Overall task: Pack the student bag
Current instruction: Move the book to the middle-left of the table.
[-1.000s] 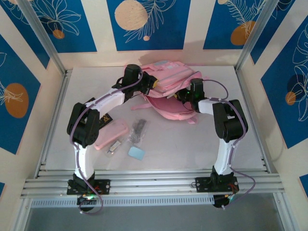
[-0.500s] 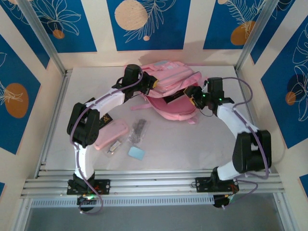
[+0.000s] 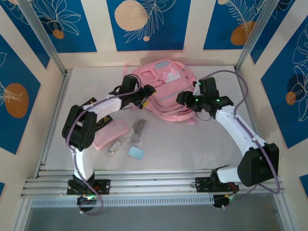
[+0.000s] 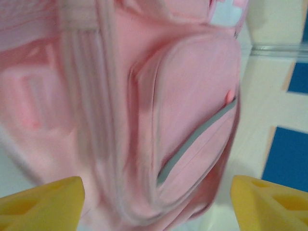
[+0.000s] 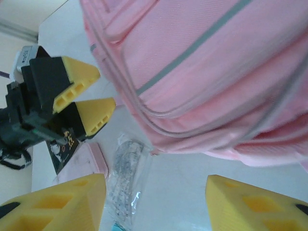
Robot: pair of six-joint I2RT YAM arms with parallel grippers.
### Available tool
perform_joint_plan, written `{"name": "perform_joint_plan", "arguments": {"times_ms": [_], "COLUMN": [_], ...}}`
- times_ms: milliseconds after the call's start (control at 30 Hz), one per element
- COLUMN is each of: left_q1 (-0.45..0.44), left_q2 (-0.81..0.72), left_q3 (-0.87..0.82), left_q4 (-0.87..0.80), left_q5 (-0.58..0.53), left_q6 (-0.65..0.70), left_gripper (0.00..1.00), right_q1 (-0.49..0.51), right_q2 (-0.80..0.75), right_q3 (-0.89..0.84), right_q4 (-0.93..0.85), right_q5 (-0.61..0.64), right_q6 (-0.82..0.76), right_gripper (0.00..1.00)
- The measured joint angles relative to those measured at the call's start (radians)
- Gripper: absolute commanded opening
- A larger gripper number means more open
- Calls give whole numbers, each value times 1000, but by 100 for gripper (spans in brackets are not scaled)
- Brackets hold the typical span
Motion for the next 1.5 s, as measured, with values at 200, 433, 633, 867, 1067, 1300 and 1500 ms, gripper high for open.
{"name": "perform_joint_plan", "arguments": {"times_ms": [200, 433, 633, 867, 1067, 1300, 1500], "left_q1": [123, 381, 567, 661, 664, 615, 483], "left_q2": [-227, -359, -381, -368, -253, -179, -79], "left_q3": [-154, -257, -322, -352, -351, -336, -220], "left_q4": [-175, -384, -463, -476, -441, -417, -404], "left_q5": [-59, -200, -298, -387, -399, -380, -347], "left_q6": [163, 343, 417, 460, 498, 557, 604], "left_gripper": [83, 89, 90, 89, 81, 71, 68], "right_q1": [118, 223, 265, 283, 298, 354, 387], "right_q2": [175, 373, 513, 630, 687, 776, 873], "right_q3": [95, 209, 299, 385, 452, 539, 636], "right_q4": [79, 161, 201, 204, 208, 222, 215], "right_q5": [22, 17, 14, 10, -16, -37, -47], "right_q6": [-21, -30, -37, -46, -58, -108, -186], "right_gripper": [57, 58, 58, 57, 56, 53, 53]}}
